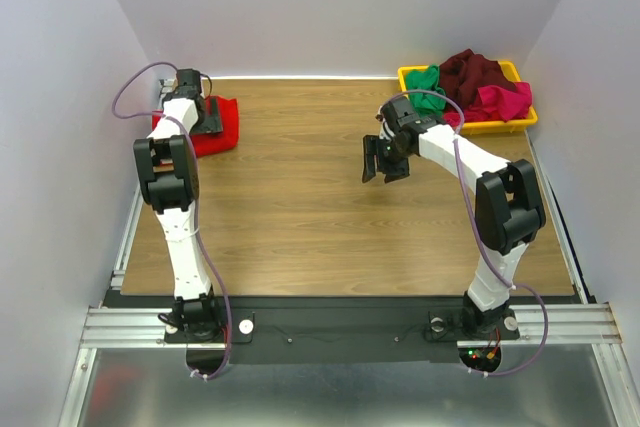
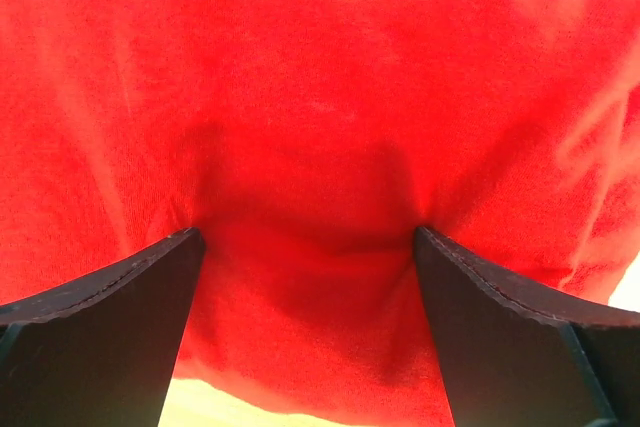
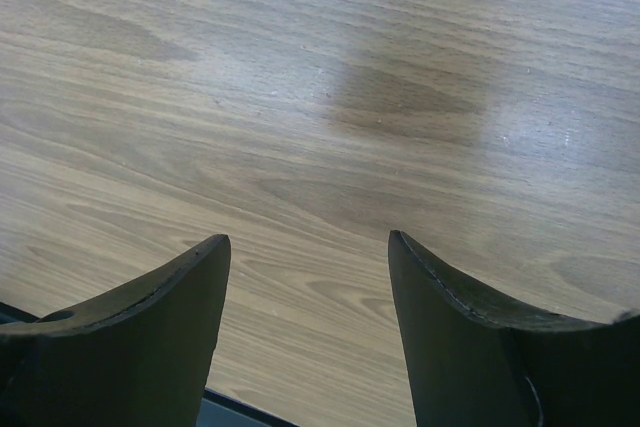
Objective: Fold and stack the t-shirts
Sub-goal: Neatly place the folded tshirt to the corner
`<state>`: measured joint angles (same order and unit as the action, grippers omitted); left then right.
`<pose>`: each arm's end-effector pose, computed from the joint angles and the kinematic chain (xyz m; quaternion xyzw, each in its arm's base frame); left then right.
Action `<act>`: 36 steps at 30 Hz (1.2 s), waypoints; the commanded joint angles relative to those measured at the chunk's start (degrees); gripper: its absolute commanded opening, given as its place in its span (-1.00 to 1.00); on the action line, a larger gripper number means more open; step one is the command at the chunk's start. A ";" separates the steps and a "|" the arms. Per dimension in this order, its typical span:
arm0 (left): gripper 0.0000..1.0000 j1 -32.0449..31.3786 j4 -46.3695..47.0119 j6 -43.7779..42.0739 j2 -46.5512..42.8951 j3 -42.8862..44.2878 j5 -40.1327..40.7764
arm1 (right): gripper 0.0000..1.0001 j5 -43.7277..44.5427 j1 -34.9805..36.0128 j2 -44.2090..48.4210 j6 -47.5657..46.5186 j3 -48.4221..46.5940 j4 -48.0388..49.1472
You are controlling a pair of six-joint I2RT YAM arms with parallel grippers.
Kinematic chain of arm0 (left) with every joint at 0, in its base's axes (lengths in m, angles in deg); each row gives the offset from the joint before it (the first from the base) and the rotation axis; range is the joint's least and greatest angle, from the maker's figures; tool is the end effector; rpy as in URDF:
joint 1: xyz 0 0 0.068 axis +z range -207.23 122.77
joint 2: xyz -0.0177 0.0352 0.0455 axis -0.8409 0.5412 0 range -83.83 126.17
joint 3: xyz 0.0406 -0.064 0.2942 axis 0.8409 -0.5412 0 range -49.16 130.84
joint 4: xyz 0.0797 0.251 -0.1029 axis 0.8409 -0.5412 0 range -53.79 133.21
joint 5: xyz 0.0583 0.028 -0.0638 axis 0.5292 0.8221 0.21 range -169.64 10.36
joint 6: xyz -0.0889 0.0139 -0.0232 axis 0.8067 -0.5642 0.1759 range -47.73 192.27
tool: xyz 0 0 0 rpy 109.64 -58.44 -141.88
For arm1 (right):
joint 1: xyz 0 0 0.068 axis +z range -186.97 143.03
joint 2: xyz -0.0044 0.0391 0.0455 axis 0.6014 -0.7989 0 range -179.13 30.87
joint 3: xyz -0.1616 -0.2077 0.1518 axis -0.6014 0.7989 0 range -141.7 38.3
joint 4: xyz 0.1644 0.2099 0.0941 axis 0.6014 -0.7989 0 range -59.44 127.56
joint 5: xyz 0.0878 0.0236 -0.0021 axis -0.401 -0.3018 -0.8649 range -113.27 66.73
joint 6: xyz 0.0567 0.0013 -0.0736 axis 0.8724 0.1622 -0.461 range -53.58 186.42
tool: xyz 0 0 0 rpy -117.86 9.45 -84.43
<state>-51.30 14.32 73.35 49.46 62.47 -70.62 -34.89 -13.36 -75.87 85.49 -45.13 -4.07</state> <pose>0.5887 0.0745 0.1650 -0.0839 0.9350 0.0881 0.3330 0.3971 0.1919 0.2049 -0.0604 0.9695 0.1706 0.1651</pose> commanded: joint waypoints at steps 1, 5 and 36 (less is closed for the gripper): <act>0.96 -0.66 -0.13 -6.60 -2.59 -5.80 0.12 | 0.41 0.02 -0.06 2.85 0.26 0.38 -0.21; 0.91 -0.75 1.11 -10.39 -3.30 -10.64 -1.28 | 0.41 -0.60 -0.06 2.68 0.27 0.38 -0.21; 0.89 -1.98 0.06 -13.48 2.68 5.52 -6.29 | 0.41 -0.42 0.03 2.76 0.35 -0.49 -1.53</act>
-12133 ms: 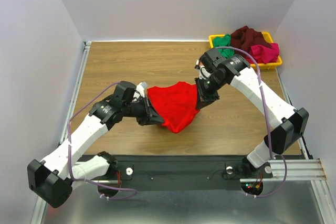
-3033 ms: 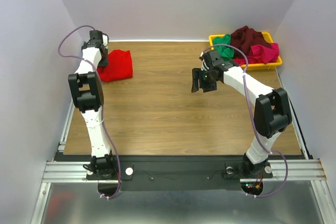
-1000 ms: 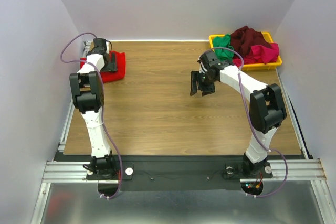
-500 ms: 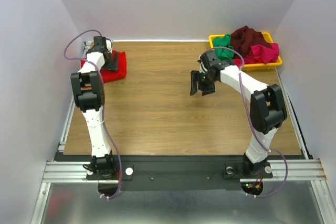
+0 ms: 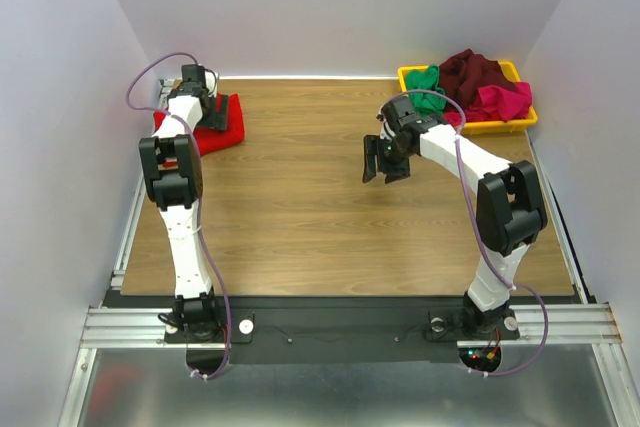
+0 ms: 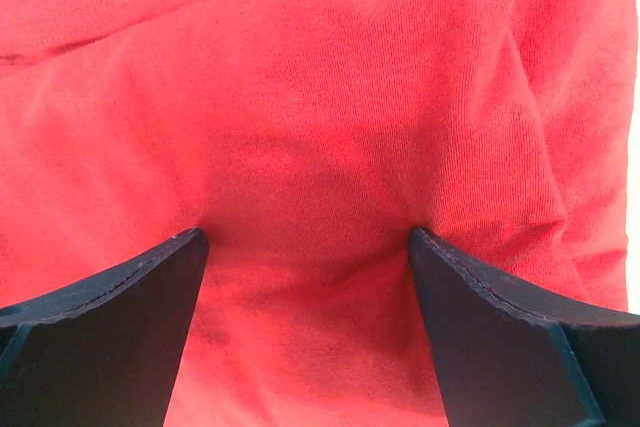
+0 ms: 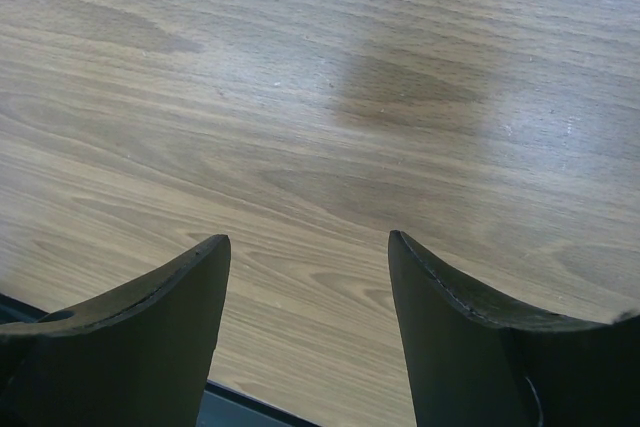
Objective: Fold and stack the t-shirts
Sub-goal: Neatly place the folded tshirt to the corner
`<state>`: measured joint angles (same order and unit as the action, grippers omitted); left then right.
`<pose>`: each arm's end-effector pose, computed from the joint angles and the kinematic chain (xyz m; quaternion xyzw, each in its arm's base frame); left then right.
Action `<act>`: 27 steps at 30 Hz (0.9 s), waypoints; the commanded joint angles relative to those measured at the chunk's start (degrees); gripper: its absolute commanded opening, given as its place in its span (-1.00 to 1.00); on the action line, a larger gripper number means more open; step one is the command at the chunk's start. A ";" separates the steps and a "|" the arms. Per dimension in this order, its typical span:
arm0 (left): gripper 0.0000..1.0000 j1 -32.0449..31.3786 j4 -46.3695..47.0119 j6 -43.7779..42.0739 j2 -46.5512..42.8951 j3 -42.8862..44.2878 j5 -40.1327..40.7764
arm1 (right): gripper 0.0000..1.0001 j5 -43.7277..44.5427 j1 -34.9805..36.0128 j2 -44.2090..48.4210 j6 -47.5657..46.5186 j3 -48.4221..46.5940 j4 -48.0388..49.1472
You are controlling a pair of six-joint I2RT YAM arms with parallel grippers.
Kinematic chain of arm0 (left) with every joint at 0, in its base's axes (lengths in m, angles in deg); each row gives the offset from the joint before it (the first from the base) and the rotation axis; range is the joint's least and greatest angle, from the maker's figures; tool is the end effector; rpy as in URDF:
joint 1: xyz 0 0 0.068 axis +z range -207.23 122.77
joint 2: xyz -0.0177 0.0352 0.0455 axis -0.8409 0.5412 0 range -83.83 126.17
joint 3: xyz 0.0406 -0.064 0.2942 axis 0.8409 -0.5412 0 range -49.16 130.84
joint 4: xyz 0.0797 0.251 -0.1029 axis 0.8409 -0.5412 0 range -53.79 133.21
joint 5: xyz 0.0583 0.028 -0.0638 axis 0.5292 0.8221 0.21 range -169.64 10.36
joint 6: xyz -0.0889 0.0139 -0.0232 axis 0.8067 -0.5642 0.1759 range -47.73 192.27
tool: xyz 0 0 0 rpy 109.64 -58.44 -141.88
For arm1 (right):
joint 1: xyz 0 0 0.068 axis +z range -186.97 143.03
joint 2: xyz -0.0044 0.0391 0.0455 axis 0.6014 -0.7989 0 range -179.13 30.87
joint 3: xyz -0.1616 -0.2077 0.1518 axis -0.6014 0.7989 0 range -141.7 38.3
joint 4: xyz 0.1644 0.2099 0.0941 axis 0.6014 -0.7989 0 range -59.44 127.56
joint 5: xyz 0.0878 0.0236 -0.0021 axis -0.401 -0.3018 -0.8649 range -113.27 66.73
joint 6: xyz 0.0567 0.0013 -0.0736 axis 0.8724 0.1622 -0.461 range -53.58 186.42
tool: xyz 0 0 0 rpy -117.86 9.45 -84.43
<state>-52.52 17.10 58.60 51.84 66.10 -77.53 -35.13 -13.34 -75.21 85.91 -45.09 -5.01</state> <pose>0.6094 0.0535 0.1689 0.0657 0.9264 0.0760 0.3629 0.3936 0.1910 0.2085 -0.0572 0.9701 0.1721 0.1612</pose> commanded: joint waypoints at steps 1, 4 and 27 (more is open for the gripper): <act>0.92 -0.76 -2.37 2.41 -0.41 1.90 2.09 | 0.41 -0.10 0.00 2.20 -0.24 -0.71 -0.59; 0.96 -0.76 0.17 4.61 -5.50 -0.47 3.43 | 0.43 0.78 0.00 2.20 -1.11 -2.38 -0.50; 0.97 -20.79 10.20 27.62 -51.82 -34.13 1.85 | 0.82 15.63 -5.00 6.33 -10.16 -5.89 8.20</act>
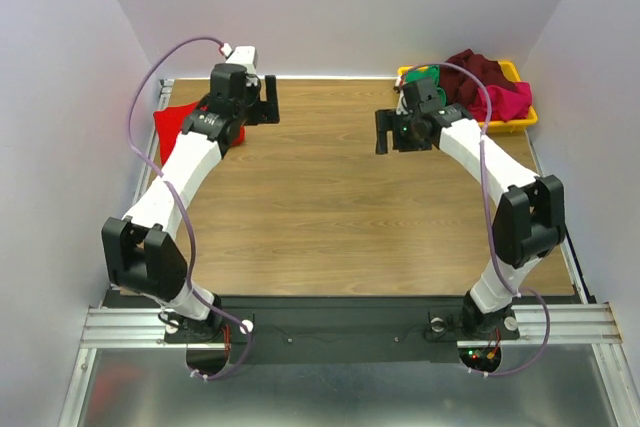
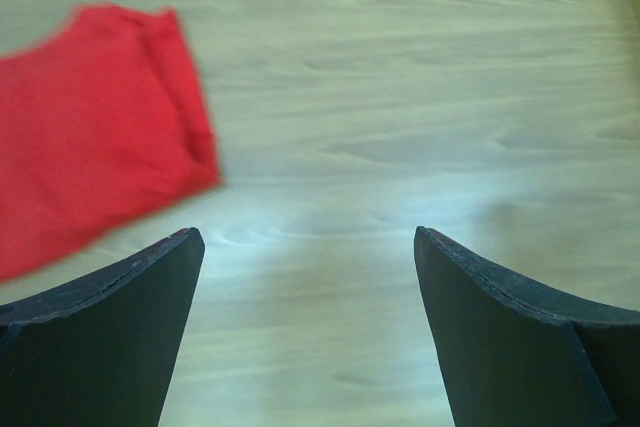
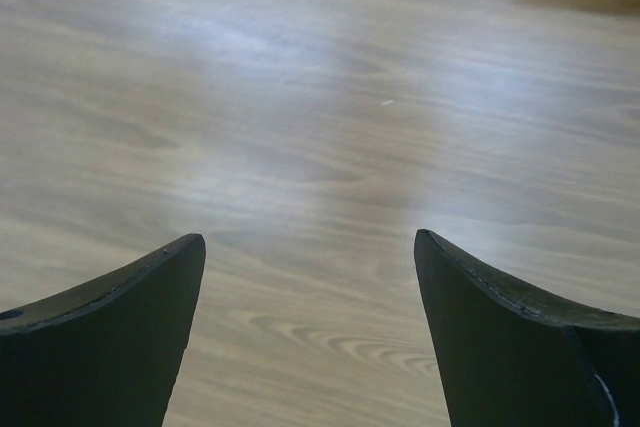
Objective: Fold and stack the t-shirts
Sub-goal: Neatly place the folded tshirt to the corner
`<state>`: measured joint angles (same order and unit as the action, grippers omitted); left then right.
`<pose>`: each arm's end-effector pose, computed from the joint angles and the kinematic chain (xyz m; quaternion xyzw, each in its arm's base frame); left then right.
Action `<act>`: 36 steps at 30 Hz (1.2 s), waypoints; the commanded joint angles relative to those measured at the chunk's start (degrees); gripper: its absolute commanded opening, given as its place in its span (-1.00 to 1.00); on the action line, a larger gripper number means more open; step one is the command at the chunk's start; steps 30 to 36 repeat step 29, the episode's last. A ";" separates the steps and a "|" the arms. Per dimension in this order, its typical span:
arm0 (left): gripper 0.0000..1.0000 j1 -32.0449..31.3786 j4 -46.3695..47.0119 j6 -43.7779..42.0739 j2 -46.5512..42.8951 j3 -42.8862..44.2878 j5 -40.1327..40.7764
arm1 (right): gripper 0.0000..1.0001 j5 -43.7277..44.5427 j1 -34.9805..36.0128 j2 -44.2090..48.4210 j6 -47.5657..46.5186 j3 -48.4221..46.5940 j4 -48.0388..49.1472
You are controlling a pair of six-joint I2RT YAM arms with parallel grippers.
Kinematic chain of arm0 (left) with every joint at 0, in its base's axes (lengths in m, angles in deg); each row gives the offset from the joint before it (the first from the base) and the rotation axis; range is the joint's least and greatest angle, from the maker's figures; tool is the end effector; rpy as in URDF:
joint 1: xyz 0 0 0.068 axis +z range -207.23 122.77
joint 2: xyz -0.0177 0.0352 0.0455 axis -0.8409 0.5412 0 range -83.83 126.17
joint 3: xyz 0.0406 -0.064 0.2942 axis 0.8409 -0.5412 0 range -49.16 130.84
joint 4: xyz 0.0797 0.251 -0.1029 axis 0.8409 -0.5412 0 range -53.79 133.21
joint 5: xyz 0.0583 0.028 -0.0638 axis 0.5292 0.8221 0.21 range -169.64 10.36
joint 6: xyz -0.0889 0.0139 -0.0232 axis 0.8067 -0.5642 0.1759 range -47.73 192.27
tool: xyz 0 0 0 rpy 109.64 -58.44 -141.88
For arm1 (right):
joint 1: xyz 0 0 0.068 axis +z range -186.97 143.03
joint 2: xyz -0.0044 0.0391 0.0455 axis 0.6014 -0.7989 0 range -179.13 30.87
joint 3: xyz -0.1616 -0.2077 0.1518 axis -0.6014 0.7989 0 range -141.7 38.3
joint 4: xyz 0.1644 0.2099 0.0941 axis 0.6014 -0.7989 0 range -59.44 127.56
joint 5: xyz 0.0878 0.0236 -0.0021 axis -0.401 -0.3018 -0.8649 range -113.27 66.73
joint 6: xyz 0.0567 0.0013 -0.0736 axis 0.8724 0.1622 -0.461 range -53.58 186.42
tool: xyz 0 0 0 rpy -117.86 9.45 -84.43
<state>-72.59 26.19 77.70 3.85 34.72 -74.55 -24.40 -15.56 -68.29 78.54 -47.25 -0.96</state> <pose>0.4128 -0.1055 0.3954 0.0461 0.8215 -0.0664 0.5644 0.4072 0.1614 0.2766 -0.0798 0.9425 0.1025 0.3081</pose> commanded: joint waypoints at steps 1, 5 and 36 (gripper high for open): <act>0.97 -1.08 1.98 10.11 -4.79 -4.06 -2.78 | 0.82 5.08 -3.56 -1.65 -2.98 -6.09 4.16; 0.97 -2.05 4.80 14.42 -10.59 -6.79 -6.66 | 0.82 5.60 -4.71 -2.71 -3.33 -10.24 4.16; 0.97 -2.22 2.43 15.13 -17.19 -8.73 -3.32 | 0.83 4.99 -4.71 3.44 -0.26 -5.76 4.16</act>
